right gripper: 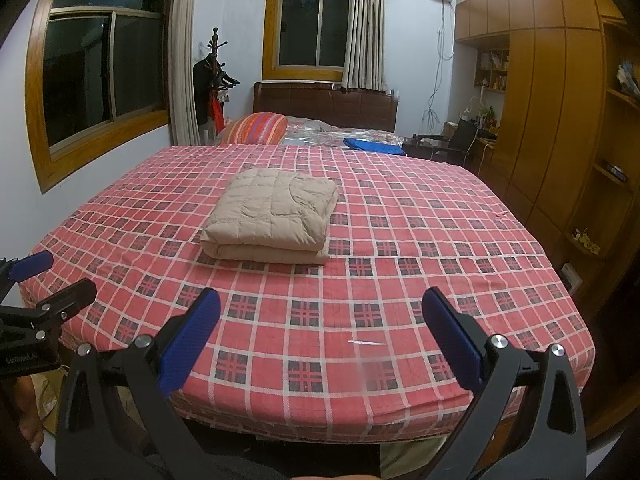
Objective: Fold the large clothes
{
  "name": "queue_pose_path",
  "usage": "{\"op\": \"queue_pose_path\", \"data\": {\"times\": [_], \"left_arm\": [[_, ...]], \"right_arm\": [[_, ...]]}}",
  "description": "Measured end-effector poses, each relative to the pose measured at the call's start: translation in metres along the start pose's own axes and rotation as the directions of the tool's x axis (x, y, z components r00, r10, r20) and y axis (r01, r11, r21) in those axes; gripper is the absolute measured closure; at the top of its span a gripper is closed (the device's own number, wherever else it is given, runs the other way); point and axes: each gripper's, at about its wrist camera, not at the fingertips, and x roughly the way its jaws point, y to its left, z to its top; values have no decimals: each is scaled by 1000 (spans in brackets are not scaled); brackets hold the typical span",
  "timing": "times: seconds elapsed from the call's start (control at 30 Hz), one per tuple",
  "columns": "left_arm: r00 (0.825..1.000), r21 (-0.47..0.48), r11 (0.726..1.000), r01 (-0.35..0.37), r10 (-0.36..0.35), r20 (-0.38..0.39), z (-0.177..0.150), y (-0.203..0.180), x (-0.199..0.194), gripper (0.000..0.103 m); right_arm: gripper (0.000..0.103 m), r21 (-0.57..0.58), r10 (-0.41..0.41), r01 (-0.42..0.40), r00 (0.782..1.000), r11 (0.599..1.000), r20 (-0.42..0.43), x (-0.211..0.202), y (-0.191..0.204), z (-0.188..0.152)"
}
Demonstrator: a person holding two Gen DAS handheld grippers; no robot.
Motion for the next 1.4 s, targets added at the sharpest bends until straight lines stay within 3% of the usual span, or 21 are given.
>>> {"op": "queue_pose_path", "data": {"times": [1.4], "left_arm": [[1000,1,1000,0,0,-1,0,0,0,4]], "right_arm": [[3,-2,8,-8,1000,1000,0,-1,7,1]]}}
